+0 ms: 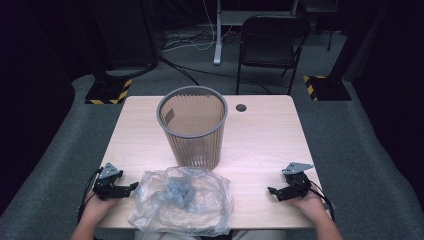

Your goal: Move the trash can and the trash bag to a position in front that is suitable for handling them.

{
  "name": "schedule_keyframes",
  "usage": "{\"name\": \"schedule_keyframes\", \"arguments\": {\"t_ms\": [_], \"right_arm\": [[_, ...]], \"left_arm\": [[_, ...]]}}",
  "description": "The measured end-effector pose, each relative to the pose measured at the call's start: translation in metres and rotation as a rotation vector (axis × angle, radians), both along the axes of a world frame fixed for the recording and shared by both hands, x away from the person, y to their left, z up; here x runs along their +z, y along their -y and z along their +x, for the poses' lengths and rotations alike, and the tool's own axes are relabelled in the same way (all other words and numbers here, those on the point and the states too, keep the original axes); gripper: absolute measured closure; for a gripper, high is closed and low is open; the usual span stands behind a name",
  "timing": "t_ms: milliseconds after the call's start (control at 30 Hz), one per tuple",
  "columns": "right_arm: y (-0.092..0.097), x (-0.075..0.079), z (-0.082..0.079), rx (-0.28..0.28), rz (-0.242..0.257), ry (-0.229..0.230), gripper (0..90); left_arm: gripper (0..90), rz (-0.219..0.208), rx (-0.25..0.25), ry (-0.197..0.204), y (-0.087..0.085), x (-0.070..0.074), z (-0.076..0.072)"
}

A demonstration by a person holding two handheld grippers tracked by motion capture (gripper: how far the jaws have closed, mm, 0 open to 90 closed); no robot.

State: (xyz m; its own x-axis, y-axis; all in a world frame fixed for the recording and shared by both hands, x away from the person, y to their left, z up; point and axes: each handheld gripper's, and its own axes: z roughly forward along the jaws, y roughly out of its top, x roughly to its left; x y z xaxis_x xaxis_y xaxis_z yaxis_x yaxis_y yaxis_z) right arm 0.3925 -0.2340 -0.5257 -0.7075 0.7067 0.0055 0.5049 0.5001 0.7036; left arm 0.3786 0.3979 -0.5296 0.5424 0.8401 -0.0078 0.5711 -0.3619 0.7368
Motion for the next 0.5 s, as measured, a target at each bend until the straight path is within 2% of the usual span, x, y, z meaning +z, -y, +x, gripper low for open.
{"name": "schedule_keyframes", "arguments": {"t_ms": [133, 267, 367, 500], "right_arm": [[0.001, 0.003, 0.0, -0.008, -0.008, -0.006, 11.1], [0.001, 0.006, -0.003, -0.047, -0.028, 0.003, 11.3], [0.002, 0.013, -0.007, -0.047, -0.007, 0.023, 13.2], [0.002, 0.025, -0.013, -0.057, 0.023, 0.073, 13.9]], "left_arm": [[14.5, 0.001, -0.002, 0.0, 0.0, 0.0, 0.0], [14.6, 0.0, -0.005, 0.001, 0.0, 0.0, 0.0], [14.6, 0.0, -0.006, 0.001, 0.0, 0.0, 0.0], [14.6, 0.0, -0.006, 0.001, 0.0, 0.0, 0.0]]}}
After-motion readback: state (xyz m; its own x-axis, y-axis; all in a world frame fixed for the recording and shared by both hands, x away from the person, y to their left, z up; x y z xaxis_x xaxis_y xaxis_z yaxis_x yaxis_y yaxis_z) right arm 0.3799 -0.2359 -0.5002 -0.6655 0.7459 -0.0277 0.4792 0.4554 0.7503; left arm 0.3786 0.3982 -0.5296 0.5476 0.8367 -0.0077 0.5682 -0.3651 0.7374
